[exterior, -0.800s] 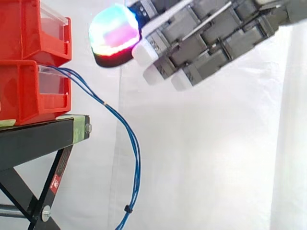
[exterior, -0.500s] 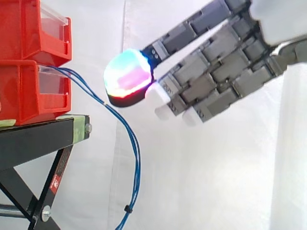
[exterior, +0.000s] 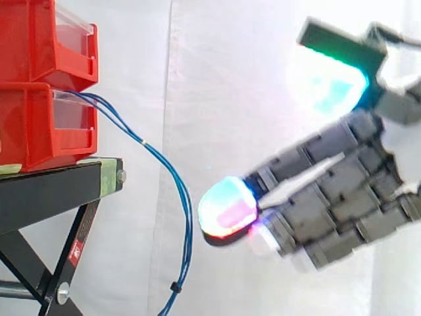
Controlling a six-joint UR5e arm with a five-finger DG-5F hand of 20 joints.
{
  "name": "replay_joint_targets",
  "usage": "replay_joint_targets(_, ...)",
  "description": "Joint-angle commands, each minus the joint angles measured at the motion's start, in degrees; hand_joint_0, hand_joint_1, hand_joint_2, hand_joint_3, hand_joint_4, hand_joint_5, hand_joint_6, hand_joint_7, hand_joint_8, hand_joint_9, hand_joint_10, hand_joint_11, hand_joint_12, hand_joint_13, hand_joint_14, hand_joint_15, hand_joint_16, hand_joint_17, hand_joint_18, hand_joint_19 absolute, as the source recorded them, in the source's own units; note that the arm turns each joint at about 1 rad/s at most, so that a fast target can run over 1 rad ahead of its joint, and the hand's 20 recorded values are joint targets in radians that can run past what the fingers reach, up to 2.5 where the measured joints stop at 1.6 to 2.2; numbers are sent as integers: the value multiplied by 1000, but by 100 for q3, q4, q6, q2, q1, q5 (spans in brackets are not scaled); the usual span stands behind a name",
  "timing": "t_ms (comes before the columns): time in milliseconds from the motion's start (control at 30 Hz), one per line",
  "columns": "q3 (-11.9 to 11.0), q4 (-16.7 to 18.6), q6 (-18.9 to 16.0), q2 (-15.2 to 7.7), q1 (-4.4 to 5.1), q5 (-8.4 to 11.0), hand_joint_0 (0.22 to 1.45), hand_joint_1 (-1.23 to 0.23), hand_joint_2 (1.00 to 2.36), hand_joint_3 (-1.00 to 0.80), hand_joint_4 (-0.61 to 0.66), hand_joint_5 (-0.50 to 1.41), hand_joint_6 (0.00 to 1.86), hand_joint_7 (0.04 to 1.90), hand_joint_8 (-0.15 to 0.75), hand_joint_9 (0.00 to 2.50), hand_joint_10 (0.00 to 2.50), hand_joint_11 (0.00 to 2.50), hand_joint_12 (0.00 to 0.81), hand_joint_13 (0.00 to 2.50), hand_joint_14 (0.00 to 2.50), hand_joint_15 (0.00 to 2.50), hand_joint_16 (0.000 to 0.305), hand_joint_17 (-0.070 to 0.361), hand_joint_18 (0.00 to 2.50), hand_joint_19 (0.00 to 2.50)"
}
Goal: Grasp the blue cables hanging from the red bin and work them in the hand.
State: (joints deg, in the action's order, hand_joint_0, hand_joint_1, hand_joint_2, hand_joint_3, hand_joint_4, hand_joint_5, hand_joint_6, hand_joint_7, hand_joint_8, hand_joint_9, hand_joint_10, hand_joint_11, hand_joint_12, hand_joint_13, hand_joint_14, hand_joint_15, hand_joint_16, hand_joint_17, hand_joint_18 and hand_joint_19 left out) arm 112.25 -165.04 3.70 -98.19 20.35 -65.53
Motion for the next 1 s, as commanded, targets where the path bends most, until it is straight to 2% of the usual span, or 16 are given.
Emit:
replay_joint_targets(0,658,1219,-97,1,12,418,750,-539,1000,-977,232,-162,5,691,322,445,7,357,359,9,5,208,62,140,0,87)
replay_joint_targets(33,808,1430,-115,1,21,576,751,-539,1001,-982,233,-162,5,692,322,444,7,365,359,8,5,211,62,140,0,89)
replay_joint_targets(67,860,1509,-133,1,30,638,752,-539,1000,-981,233,-161,5,692,322,445,7,365,359,8,5,208,62,140,0,85)
replay_joint_targets(133,1001,1738,-168,1,39,910,752,-539,1000,-980,234,-158,5,690,322,447,6,362,359,8,5,214,62,140,0,81)
replay_joint_targets(267,1194,2089,-220,1,48,1692,751,-539,1000,-978,237,-153,5,695,322,447,7,366,359,8,4,211,62,141,0,89)
replay_joint_targets(400,1352,2309,-291,-25,48,2272,752,-540,1000,-984,237,-150,5,697,322,446,9,361,360,7,5,211,62,141,0,90)
replay_joint_targets(467,1423,2459,-326,-69,56,2334,752,-540,1000,-979,245,-142,5,693,326,459,7,362,361,10,4,208,63,141,0,89)
replay_joint_targets(533,1511,2960,-361,-368,21,2343,752,-541,1001,-972,260,-111,6,694,336,506,7,383,365,43,6,210,63,141,0,87)
replay_joint_targets(600,1519,3074,-379,-473,21,2343,757,-544,1000,-970,269,-90,5,697,343,545,7,396,364,73,5,221,62,140,0,87)
replay_joint_targets(633,1519,3285,-467,-693,4,2343,758,-544,1002,-969,270,-78,5,698,347,561,8,408,364,89,5,222,62,140,0,93)
replay_joint_targets(667,1511,3434,-554,-807,4,2352,761,-545,1000,-971,271,-76,5,697,344,576,8,409,367,105,5,221,62,140,0,90)
replay_joint_targets(700,1467,3733,-721,-1018,12,2360,761,-546,1001,-964,273,-71,5,699,348,596,8,417,370,122,5,225,63,141,0,102)
replay_joint_targets(733,1388,4049,-897,-1344,12,2378,761,-546,1002,-966,276,-67,6,697,349,606,10,422,371,144,7,233,62,140,0,94)
replay_joint_targets(833,1194,4401,-1161,-1818,4,2343,766,-547,1000,-972,282,-48,5,696,350,641,10,439,373,188,6,240,62,140,0,113)
replay_joint_targets(900,1001,4445,-1301,-1994,4,2343,767,-565,1000,-973,286,-30,6,689,355,681,10,423,381,232,5,216,63,141,0,80)
replay_joint_targets(967,808,4348,-1363,-2055,4,2325,768,-564,1002,-973,287,-28,6,690,355,690,9,430,382,237,5,220,63,141,0,87)
